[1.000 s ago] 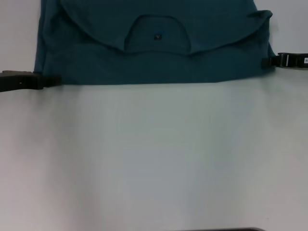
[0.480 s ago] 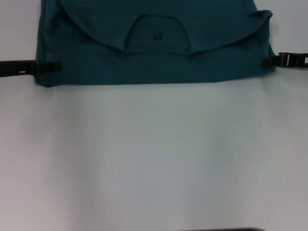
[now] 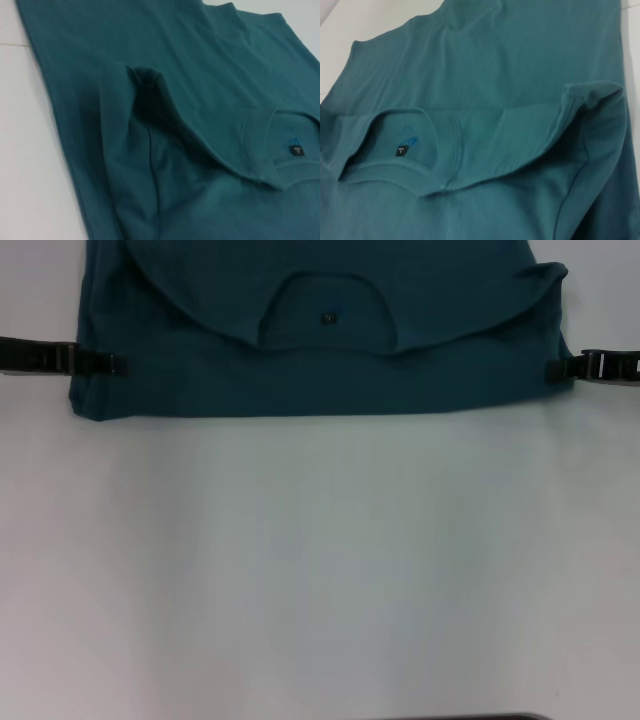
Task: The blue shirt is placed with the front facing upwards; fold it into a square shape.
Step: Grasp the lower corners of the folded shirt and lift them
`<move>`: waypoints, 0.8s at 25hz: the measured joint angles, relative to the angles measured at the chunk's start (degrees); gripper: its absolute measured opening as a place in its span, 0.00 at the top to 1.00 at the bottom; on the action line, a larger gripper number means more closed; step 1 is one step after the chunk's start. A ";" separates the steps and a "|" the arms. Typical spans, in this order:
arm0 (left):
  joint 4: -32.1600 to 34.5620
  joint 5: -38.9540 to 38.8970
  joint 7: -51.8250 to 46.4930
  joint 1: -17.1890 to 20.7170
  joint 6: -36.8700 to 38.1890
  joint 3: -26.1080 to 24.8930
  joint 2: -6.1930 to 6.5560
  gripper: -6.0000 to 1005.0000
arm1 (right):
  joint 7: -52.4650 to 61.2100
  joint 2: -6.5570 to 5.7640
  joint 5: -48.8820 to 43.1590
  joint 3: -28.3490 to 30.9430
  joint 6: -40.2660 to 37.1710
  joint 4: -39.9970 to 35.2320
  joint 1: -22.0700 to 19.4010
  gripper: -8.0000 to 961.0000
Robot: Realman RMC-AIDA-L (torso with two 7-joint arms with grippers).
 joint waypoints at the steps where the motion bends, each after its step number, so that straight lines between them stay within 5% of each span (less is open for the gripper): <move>1: 0.68 0.24 0.00 -0.33 -0.08 0.02 0.31 0.40 | 0.00 -0.01 0.00 0.01 -0.02 -0.01 -0.01 0.95; 14: 4.04 4.37 -1.80 -0.94 -6.28 0.18 0.24 0.40 | 0.01 -0.03 0.00 0.02 -0.16 -0.06 -0.36 0.95; 20: 3.51 4.43 -1.51 -0.99 -6.30 0.15 -1.11 0.40 | 0.01 -0.06 0.00 0.02 -0.59 -0.06 -0.41 0.95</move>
